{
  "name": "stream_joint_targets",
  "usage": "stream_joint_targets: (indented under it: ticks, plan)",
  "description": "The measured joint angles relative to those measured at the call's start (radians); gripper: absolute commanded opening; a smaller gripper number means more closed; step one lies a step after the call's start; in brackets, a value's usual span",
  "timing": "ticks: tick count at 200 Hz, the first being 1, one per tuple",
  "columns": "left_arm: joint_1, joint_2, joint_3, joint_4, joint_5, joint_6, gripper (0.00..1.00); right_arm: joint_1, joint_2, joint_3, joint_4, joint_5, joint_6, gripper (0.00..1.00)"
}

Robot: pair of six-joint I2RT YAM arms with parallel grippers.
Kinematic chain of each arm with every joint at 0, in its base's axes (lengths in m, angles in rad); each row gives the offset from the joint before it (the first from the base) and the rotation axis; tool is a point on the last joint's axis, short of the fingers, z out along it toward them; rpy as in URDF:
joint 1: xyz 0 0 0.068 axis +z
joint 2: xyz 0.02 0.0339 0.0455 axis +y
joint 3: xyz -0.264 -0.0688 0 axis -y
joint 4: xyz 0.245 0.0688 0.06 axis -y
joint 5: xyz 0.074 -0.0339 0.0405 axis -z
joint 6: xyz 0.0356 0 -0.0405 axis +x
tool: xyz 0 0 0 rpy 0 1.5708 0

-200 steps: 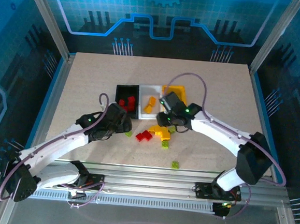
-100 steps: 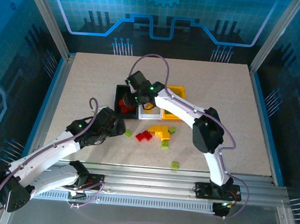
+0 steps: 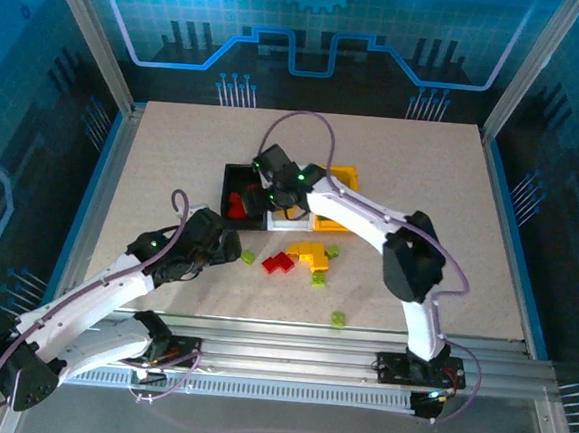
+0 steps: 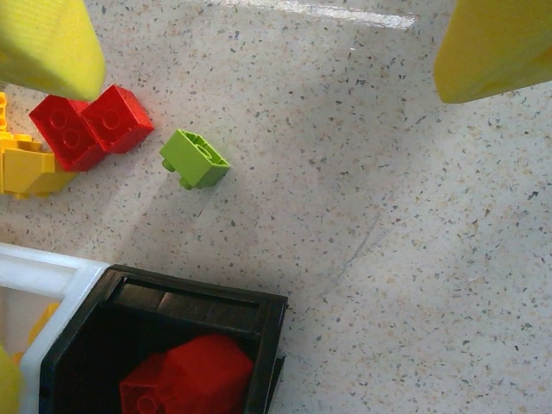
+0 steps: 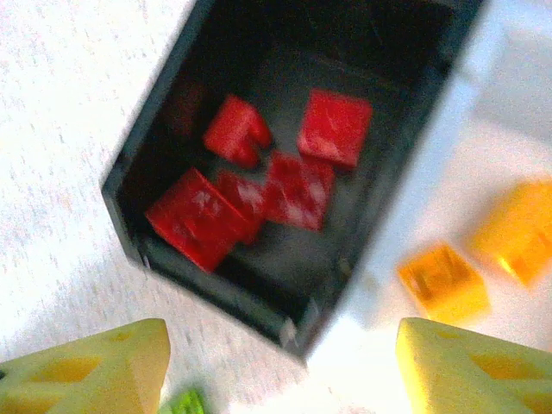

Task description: Sort the legos into containers by color

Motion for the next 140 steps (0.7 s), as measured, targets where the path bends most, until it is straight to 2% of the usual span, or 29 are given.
stream_joint_targets:
  ticks: [41, 70, 106, 140]
  plan:
    - [0.008, 0.025, 0.000, 0.034, 0.012, 0.006, 0.99, 0.001, -0.365, -0.425, -0.030, 0.055, 0.055, 0.75]
    - [0.020, 0.069, 0.000, 0.076, 0.030, 0.011, 0.99, 0.039, -0.563, -0.676, -0.135, 0.084, 0.120, 0.76]
    - [0.028, 0.097, -0.015, 0.124, 0.051, 0.023, 0.99, 0.172, -0.645, -0.881, -0.248, 0.049, 0.237, 0.76]
    - [0.029, 0.109, -0.034, 0.138, 0.064, 0.023, 0.99, 0.246, -0.615, -0.934, -0.278, 0.023, 0.309, 0.74]
